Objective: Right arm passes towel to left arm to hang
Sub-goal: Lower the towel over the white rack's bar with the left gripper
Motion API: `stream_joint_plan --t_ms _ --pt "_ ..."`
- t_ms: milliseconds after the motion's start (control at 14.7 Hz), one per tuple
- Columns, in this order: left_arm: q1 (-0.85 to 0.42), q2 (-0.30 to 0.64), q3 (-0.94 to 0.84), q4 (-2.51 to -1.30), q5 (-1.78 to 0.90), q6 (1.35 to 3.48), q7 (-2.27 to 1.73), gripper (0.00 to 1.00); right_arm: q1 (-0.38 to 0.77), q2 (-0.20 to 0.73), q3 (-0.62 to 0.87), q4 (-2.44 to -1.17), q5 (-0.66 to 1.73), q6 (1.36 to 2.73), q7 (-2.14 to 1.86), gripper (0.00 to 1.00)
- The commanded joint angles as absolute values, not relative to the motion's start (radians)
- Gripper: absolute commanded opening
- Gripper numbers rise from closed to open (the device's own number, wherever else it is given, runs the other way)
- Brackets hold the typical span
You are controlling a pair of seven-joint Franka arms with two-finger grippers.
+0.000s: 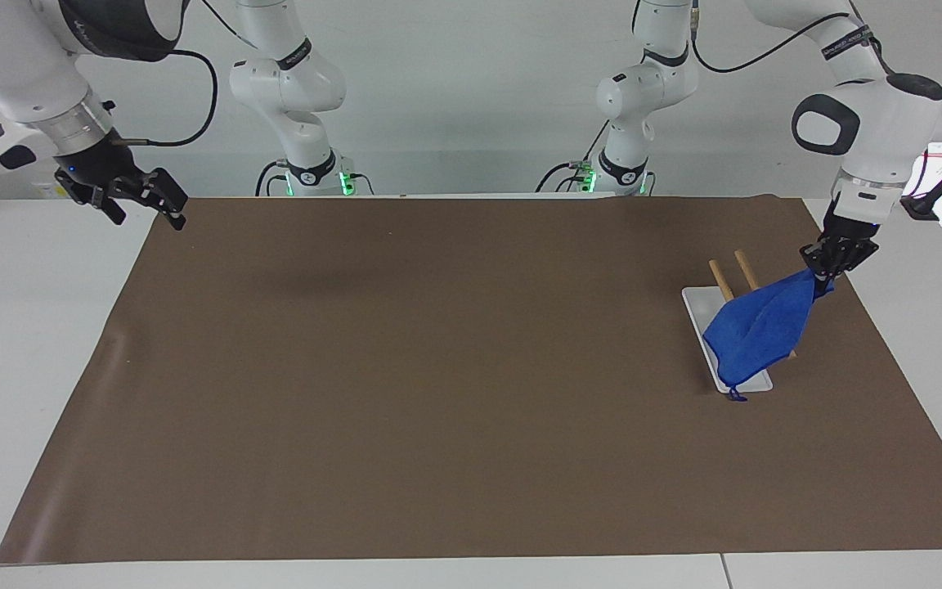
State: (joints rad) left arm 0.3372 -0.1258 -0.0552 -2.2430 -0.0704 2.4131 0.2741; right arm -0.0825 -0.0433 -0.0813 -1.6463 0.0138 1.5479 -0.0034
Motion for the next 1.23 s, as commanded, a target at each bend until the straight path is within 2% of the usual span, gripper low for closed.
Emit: stream_joint_plan --t_ms 0,614,1024,1092,1160 --pt "0.359 -0.1 -0.06 -2.244 -0.054 2.43 0.296 0.0 -0.091 -0.054 -0.077 -1.658 0.018 1.546 -0.017 1.0" --pt "0.377 -0.031 -0.06 -2.246 -0.054 2.459 0.302 0.0 -0.091 -0.054 -0.077 -1.657 0.018 1.546 -0.017 1.0" --pt "0.376 -0.029 -0.06 -2.25 -0.055 2.442 0.302 0.0 -0.091 -0.054 -0.077 -1.657 0.018 1.546 -0.017 1.0" --pt "0.377 -0.029 -0.06 -2.25 -0.054 2.442 0.298 0.2 -0.091 -0.054 -0.077 -1.658 0.018 1.546 -0.017 1.0" --pt "0.376 -0.029 -0.06 -2.25 -0.054 2.442 0.302 0.66 -0.091 -0.054 -0.077 -1.657 0.018 1.546 -0.017 1.0"
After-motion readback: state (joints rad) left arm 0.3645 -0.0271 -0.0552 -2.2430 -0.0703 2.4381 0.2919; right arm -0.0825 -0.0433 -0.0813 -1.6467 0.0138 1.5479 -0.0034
